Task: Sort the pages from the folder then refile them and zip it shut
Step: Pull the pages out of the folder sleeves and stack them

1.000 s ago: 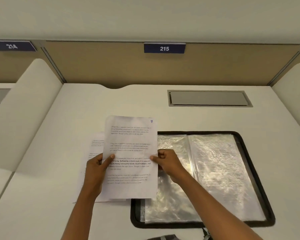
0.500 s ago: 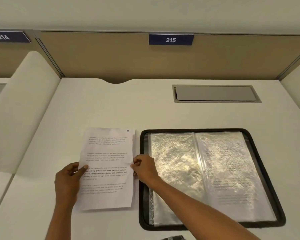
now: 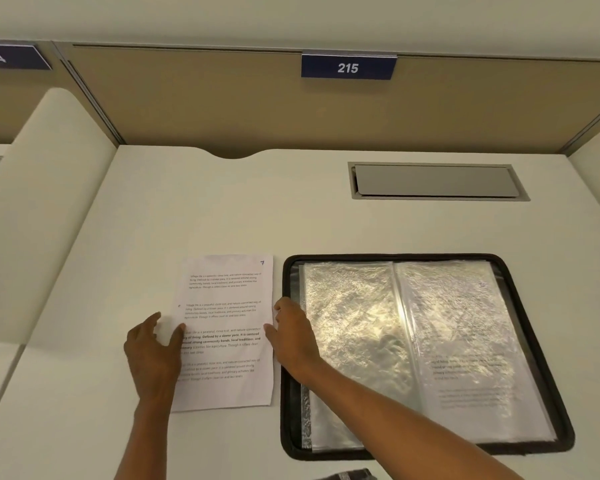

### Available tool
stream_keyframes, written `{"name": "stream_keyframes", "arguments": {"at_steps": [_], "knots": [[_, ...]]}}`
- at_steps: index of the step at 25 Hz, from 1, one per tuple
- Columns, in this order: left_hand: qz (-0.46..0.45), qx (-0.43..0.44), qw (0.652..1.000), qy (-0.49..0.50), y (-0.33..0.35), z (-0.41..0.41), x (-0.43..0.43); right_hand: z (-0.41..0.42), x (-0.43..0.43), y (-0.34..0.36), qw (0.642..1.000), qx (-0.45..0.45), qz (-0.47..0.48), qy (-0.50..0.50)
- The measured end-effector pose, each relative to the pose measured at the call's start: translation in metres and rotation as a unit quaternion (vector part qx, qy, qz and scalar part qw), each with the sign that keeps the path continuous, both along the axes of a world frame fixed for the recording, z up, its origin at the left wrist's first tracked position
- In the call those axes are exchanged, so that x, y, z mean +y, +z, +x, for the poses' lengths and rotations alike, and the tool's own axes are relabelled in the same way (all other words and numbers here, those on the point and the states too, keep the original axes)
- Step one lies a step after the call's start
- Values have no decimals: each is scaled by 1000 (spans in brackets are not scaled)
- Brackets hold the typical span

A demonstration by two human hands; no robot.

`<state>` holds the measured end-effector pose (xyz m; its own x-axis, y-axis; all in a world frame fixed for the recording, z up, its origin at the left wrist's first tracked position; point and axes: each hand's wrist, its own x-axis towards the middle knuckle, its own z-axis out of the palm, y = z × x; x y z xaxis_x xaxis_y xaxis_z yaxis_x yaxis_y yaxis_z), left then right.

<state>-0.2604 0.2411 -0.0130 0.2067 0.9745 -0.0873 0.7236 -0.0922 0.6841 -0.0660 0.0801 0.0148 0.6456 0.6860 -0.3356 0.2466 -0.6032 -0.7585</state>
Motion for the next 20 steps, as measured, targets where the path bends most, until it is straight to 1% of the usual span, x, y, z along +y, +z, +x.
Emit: {"name": "stream_keyframes", "arguments": {"at_steps": [3, 6, 10, 12, 14, 15, 17, 20], "knots": [[-2, -10, 1000, -20, -3, 3, -4, -12, -1, -2, 998, -35, -4, 50], [18, -7, 999, -37, -7, 7, -5, -18, 0, -5, 995, -36, -9, 98], [29, 8, 998, -46, -16, 9, -1, -12, 0, -4, 992, -33, -1, 119], [31, 40, 998, -31, -13, 13, -5, -8, -5, -1, 992, -40, 9, 122], [53, 72, 996, -16, -7, 19, -14, -4, -13, 3, 990, -64, 23, 123], [70, 74, 995, -17, -4, 24, -20, -2, -18, 4, 988, -83, 26, 125], [96, 62, 993, -30, 1, 36, -35, 4, -31, 6, 984, -126, 36, 125], [90, 42, 992, -72, 7, 62, -64, 16, -53, 5, 975, -185, 54, 112]]}}
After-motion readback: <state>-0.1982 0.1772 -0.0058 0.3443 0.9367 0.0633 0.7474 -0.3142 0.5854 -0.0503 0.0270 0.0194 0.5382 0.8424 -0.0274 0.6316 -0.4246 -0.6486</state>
